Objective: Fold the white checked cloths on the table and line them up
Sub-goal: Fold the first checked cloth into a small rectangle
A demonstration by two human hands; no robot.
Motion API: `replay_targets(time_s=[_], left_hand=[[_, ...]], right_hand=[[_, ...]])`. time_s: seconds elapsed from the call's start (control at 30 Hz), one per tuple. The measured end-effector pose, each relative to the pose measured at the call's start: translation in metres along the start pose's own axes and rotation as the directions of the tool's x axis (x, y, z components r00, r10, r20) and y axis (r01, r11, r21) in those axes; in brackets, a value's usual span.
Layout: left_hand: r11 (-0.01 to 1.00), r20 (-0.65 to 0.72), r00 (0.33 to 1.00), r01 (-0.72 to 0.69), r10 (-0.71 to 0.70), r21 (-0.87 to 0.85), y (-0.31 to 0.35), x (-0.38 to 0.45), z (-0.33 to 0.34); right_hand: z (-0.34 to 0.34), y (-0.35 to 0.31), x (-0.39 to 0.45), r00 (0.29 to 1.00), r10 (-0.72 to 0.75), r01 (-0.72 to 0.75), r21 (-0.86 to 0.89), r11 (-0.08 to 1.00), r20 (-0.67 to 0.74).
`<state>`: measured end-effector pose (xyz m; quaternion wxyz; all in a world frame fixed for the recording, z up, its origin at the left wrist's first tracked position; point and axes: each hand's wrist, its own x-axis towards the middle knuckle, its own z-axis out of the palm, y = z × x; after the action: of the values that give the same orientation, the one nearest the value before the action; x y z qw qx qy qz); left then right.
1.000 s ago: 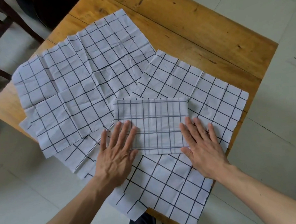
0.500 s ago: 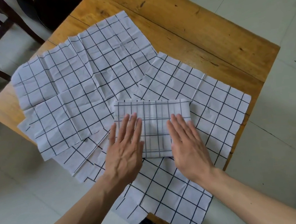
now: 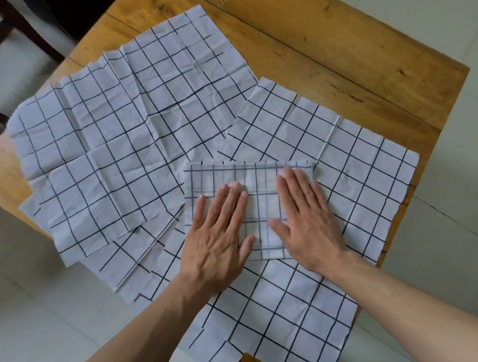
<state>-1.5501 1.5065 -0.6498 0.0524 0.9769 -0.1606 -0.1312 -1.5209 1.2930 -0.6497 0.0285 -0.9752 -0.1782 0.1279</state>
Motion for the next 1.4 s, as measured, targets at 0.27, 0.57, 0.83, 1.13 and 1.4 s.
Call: replay_targets(time_s=[0.27, 0.57, 0.83, 1.13, 1.4], left_hand=[[0.999, 0.037, 0.998, 0.041, -0.042, 0.035, -0.026, -0.017, -0.003], [0.997, 0.037, 0.998, 0.046, -0.048, 0.057, -0.029, -0.019, -0.003], [0.995, 0.024, 0.999, 0.022, -0.024, 0.100, -0.027, -0.021, -0.008], [0.968, -0.041, 0.972, -0.234, 0.232, -0.085, -0.032, -0.029, -0.017], [0.937, -0.044, 0.946, -0.325, 0.322, -0.126, -0.042, -0.029, -0.037]], right_hand=[[-0.006, 0.022, -0.009, 0.996, 0.090, -0.089, -0.028, 0.996, 0.025], [-0.013, 0.035, -0.001, 0.993, 0.101, -0.096, -0.069, 0.993, 0.067], [-0.020, -0.005, -0.022, 0.999, -0.042, 0.043, 0.041, 0.998, -0.016], [0.003, -0.019, -0.031, 0.972, -0.225, 0.213, 0.146, 0.966, 0.070], [-0.001, -0.018, -0.031, 0.967, -0.219, 0.199, 0.158, 0.967, 0.126]])
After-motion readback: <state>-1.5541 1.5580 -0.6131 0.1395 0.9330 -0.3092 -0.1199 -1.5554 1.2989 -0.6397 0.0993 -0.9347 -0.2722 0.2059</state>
